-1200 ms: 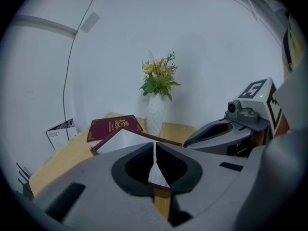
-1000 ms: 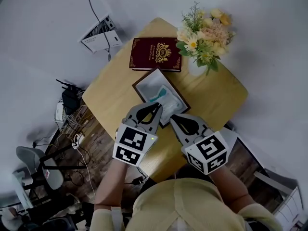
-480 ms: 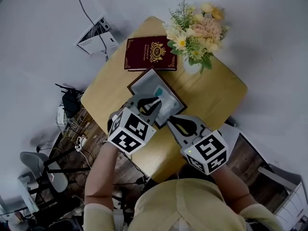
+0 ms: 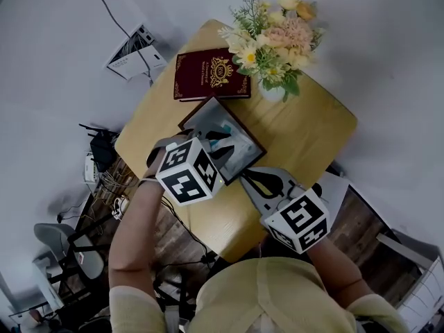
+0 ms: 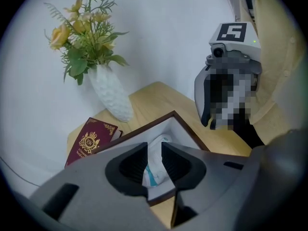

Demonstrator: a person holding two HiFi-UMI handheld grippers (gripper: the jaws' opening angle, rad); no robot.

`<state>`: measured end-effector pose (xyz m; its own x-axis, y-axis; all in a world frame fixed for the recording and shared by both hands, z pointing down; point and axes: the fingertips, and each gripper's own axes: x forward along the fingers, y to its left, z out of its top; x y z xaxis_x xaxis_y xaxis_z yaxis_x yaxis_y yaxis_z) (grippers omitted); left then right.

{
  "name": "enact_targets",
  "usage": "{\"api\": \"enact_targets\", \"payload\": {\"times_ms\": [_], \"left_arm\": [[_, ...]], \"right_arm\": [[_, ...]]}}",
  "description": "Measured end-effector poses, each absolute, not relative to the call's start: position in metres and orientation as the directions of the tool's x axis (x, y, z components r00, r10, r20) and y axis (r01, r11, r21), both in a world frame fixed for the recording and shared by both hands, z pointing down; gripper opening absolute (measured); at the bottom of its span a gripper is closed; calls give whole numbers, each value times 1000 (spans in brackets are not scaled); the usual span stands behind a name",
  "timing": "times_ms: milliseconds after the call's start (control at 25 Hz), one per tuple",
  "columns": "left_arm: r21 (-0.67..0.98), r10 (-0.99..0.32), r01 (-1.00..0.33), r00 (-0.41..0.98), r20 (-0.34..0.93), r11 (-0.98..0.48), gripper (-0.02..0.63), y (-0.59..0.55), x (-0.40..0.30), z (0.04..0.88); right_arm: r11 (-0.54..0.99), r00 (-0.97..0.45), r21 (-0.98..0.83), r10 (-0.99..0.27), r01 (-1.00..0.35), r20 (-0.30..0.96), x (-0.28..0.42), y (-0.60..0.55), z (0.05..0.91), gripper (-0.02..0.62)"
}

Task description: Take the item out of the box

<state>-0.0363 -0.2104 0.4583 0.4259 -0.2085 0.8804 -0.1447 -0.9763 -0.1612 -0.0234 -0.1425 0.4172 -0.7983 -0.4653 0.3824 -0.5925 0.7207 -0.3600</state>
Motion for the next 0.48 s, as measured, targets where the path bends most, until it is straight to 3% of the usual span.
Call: {"api": "enact_targets", "payload": {"times_ms": [480], "left_arm": [[-66, -45, 59, 303, 952, -996, 123, -206, -40, 486]], "right_arm": [[715, -800, -376, -453, -590, 394, -19, -137, 427, 34]]}}
